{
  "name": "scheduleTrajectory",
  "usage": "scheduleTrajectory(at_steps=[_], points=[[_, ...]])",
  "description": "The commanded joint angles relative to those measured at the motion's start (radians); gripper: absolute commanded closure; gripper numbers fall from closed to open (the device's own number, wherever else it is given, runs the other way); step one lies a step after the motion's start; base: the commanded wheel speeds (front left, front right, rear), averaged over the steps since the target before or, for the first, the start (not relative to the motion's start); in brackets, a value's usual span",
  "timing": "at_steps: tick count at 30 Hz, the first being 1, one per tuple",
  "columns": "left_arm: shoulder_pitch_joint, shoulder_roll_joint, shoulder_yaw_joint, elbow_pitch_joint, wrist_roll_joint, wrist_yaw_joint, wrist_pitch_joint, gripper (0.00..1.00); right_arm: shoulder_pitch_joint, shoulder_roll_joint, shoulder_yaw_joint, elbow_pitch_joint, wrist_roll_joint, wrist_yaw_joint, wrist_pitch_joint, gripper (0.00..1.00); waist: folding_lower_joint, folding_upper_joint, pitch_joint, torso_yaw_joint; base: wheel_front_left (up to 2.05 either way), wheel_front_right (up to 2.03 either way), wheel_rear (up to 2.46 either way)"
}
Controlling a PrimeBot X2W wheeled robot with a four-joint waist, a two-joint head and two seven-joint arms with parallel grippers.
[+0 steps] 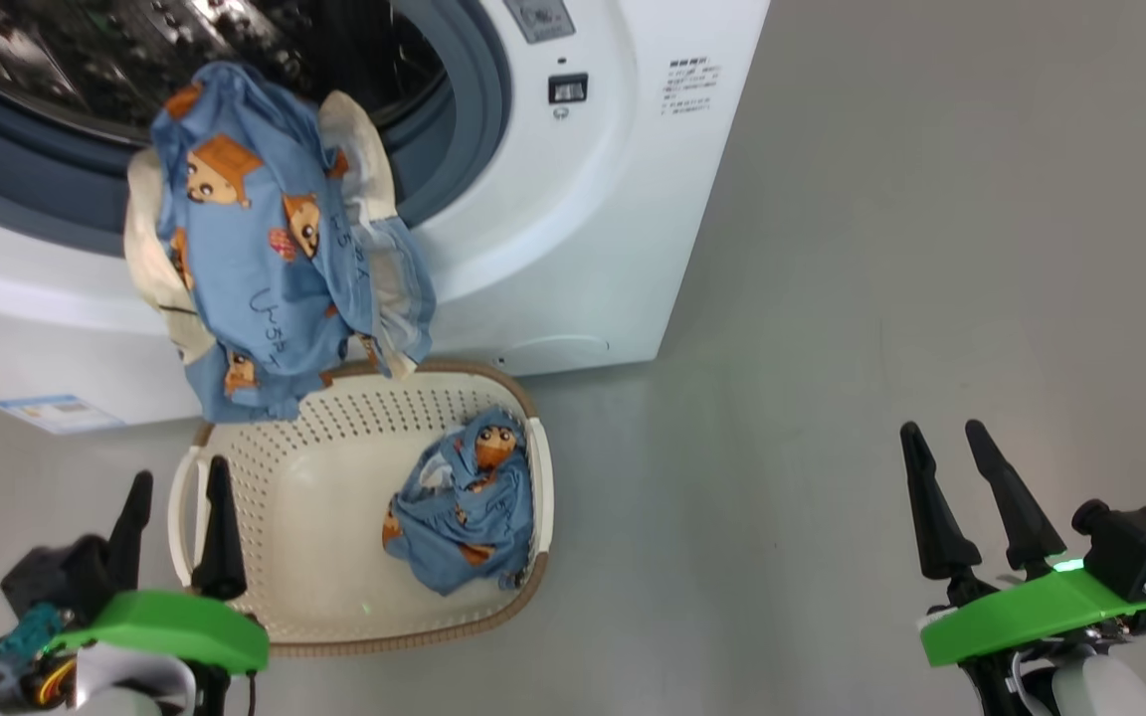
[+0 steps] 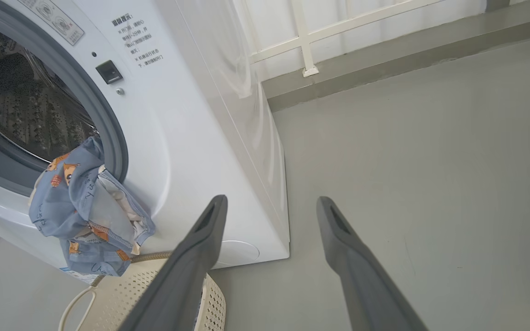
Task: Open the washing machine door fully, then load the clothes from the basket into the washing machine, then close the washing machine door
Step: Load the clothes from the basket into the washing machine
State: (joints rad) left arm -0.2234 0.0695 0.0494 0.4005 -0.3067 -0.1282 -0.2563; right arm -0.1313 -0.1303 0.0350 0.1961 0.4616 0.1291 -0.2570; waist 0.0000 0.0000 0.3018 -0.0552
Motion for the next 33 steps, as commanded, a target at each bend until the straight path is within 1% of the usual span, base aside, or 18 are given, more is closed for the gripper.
scheduleTrajectory(at_steps=[1,8,14,19,25,33], points=[[-0.038,0.030,0.021,0.001,-0.013,-0.002,-0.006,0.00,-0.023,-0.002,0.024,-0.028,-0.012,0.002,-0.005,0.00,0.0000,0.0000,0.030,-0.001,0.00,0.00,0.00],[-0.124,0.052,-0.020,0.068,-0.036,-0.002,-0.006,0.00,-0.054,0.007,0.033,-0.033,-0.017,0.002,-0.005,0.00,0.0000,0.0000,0.092,-0.004,0.00,0.00,0.00],[-0.273,0.082,-0.067,0.188,-0.082,-0.002,-0.006,0.00,-0.105,0.012,0.049,-0.043,-0.024,0.002,-0.005,0.00,0.0000,0.0000,0.181,-0.014,0.00,0.00,0.00],[-0.371,0.106,-0.091,0.258,-0.118,-0.002,-0.006,0.00,-0.140,0.020,0.057,-0.055,-0.030,0.002,-0.005,0.00,0.0000,0.0000,0.237,-0.028,0.00,0.00,0.00],[-0.450,0.121,-0.084,0.325,-0.161,-0.002,-0.006,0.00,-0.154,0.031,0.053,-0.065,-0.038,0.002,-0.005,0.00,0.0000,0.0000,0.271,-0.041,0.00,0.00,0.00],[-0.528,0.154,-0.081,0.411,-0.184,-0.002,-0.006,0.00,-0.170,0.037,0.057,-0.079,-0.046,0.002,-0.005,0.00,0.0000,0.0000,0.299,-0.054,0.00,0.00,0.00]])
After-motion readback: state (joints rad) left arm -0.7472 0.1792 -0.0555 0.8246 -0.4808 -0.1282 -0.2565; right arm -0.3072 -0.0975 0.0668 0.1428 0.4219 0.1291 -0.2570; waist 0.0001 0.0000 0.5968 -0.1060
